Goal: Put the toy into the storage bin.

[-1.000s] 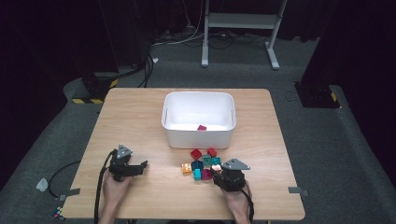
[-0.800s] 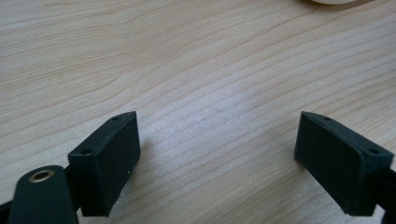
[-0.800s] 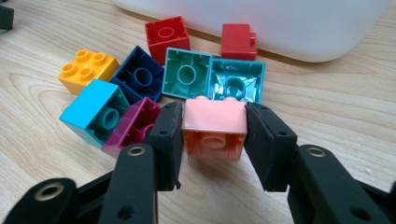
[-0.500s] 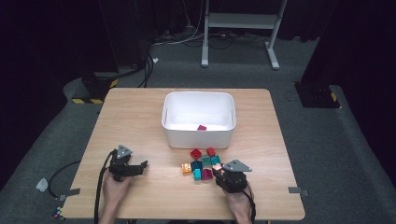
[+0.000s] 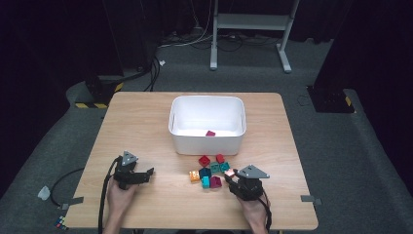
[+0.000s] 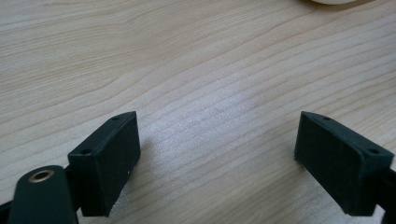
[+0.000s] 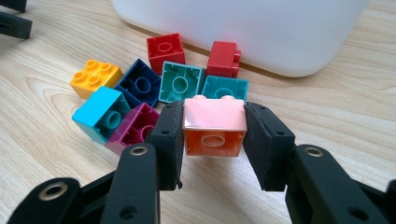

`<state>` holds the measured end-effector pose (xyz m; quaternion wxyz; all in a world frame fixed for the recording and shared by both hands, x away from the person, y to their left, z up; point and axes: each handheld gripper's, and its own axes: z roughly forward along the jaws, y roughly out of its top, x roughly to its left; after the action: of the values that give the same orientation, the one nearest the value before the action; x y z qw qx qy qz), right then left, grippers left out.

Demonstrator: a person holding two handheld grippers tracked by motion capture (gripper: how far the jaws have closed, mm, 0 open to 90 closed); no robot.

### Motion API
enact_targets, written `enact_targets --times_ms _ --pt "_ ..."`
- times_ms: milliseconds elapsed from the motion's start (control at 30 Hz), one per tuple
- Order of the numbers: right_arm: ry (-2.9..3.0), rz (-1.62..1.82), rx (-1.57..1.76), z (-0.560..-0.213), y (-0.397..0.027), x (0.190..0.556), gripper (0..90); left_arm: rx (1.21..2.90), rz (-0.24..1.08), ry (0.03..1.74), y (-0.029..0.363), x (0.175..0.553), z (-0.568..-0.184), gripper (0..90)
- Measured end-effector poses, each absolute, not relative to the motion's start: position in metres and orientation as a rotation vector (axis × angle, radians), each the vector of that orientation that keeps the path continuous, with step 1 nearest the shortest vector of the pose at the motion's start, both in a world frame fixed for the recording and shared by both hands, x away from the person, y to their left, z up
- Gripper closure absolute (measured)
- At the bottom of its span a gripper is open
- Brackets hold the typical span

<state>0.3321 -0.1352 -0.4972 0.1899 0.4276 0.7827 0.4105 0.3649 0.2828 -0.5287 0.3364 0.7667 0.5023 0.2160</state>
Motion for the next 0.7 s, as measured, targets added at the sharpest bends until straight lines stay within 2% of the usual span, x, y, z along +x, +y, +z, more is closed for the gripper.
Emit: enact_targets --times_ms 700 --pt "2.221 1.195 1.164 -0.469 -0.155 0.343 59.4 1.994 0.563 1.312 0.283 0.365 -0.529 14.3"
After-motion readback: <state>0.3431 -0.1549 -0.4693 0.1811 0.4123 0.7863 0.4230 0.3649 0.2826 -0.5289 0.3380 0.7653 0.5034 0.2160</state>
